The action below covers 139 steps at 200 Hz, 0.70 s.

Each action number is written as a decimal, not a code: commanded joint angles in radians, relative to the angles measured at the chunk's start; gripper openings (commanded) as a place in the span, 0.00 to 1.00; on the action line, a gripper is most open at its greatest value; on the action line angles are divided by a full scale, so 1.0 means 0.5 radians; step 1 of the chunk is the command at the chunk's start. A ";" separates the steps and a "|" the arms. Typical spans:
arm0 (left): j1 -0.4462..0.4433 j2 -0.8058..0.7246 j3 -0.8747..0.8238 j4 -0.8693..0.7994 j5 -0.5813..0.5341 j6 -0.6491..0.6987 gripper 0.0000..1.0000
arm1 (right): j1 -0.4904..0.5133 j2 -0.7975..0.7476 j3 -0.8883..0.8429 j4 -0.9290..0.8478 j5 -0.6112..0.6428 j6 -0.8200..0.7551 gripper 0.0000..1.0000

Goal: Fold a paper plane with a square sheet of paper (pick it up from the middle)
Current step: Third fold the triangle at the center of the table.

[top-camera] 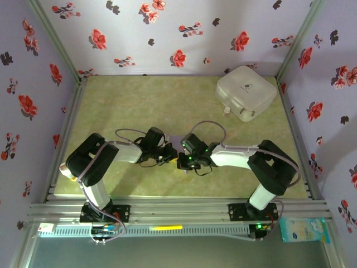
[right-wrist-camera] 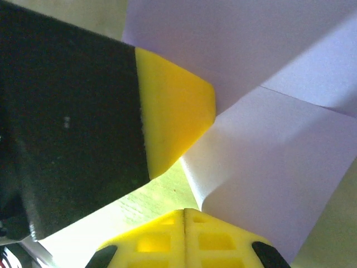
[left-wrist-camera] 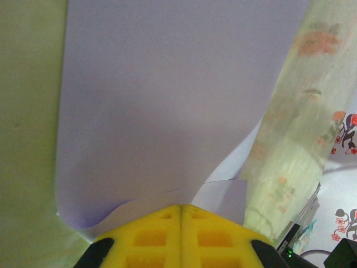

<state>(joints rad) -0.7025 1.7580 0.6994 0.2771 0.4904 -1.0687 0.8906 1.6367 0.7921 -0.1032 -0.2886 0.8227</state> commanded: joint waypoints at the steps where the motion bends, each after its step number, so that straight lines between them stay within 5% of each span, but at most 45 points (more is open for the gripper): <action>1: -0.012 0.070 -0.024 -0.076 -0.050 0.045 0.00 | 0.016 0.028 -0.003 -0.054 0.036 0.027 0.06; 139: -0.012 0.092 -0.021 -0.085 -0.057 0.045 0.00 | 0.012 -0.184 -0.385 0.125 -0.019 0.145 0.07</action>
<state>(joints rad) -0.7025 1.7645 0.6994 0.2874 0.4984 -1.0668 0.8902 1.5757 0.6617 -0.0196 -0.2897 0.8570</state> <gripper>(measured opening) 0.044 0.072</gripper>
